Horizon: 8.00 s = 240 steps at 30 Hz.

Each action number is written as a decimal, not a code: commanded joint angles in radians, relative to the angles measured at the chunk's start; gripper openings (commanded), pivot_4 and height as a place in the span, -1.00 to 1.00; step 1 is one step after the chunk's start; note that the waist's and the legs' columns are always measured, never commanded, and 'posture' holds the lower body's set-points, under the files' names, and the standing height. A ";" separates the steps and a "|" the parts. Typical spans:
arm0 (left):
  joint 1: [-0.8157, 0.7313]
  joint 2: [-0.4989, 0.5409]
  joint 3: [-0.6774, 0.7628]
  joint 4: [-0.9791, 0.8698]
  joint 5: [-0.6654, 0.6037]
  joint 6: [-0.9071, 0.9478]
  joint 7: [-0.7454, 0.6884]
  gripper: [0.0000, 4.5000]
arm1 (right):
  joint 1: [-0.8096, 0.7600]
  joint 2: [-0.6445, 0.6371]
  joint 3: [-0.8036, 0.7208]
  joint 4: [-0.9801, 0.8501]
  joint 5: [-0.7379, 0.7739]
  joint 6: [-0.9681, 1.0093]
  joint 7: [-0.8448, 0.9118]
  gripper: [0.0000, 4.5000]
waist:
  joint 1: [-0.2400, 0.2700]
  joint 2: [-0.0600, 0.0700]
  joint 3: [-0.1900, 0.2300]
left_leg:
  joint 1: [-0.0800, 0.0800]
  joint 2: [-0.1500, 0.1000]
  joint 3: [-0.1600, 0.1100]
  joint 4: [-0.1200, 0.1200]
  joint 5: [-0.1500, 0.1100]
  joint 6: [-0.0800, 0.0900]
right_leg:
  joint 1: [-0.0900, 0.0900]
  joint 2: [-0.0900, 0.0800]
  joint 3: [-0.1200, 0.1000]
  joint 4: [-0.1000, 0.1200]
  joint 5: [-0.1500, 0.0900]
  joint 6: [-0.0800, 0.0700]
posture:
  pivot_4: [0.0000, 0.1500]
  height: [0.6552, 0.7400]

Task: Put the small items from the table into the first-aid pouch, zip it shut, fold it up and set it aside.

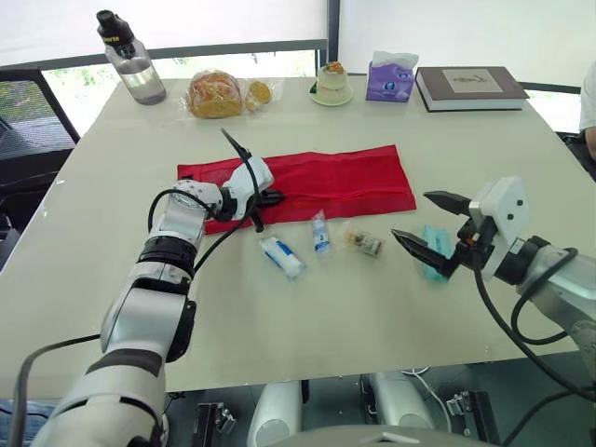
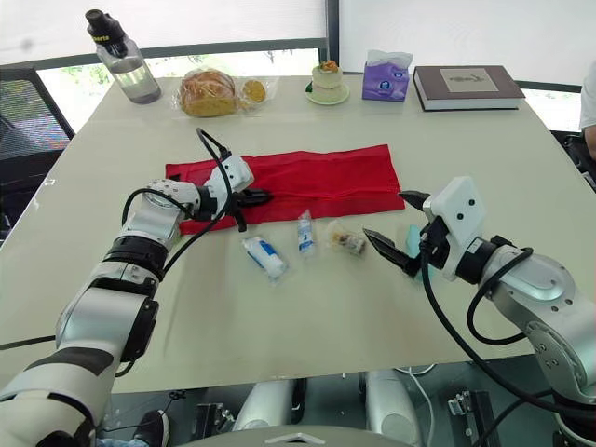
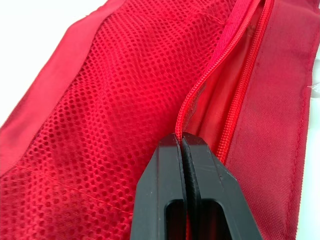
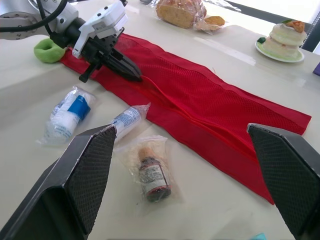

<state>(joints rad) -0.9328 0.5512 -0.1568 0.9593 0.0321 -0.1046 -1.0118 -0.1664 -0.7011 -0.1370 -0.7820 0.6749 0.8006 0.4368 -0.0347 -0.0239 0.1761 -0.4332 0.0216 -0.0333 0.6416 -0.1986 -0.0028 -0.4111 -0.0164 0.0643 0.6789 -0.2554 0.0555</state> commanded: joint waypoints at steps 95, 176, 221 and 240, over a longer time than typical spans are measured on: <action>-0.160 -0.141 0.062 0.059 -0.009 -0.001 -0.115 -1.00 | -0.533 0.319 0.442 0.619 -0.372 0.240 0.057 -0.99 | -0.007 -0.001 0.000 | -0.002 0.000 -0.004 0.003 0.000 0.000 | 0.000 0.000 -0.005 0.003 0.000 0.000 | 1.00 1.00; -0.064 -0.112 0.100 -0.050 -0.081 0.121 -0.032 -1.00 | -0.155 -0.032 -0.158 0.295 -0.078 -0.114 0.558 0.97 | -0.007 0.000 0.000 | -0.001 0.000 -0.003 0.002 0.000 0.000 | 0.001 0.000 -0.004 0.001 0.000 0.000 | 1.00 1.00; -0.060 -0.087 0.083 -0.044 -0.064 0.102 -0.054 -1.00 | -0.248 -0.237 -0.015 0.489 -0.078 -0.295 0.778 0.97 | -0.004 0.001 0.001 | 0.000 0.000 -0.001 0.002 0.000 0.000 | 0.001 0.000 -0.001 0.001 0.000 0.000 | 1.00 1.00; -0.056 -0.090 0.076 -0.040 -0.053 0.076 -0.053 -1.00 | -0.749 0.197 0.641 0.858 -0.669 -0.486 0.658 0.97 | -0.004 0.002 0.001 | -0.001 0.000 -0.002 0.005 0.000 0.000 | 0.001 0.000 -0.003 0.003 0.000 0.000 | 1.00 1.00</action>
<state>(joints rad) -0.9751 0.4578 -0.0877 0.9345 -0.0203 -0.0098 -1.0661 -0.8816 -0.5162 0.4948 0.0621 0.0493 0.3427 1.1037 -0.0386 -0.0222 0.1776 -0.4341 0.0213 -0.0353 0.6462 -0.1986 -0.0029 -0.4106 -0.0166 0.0613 0.6817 -0.2552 0.0556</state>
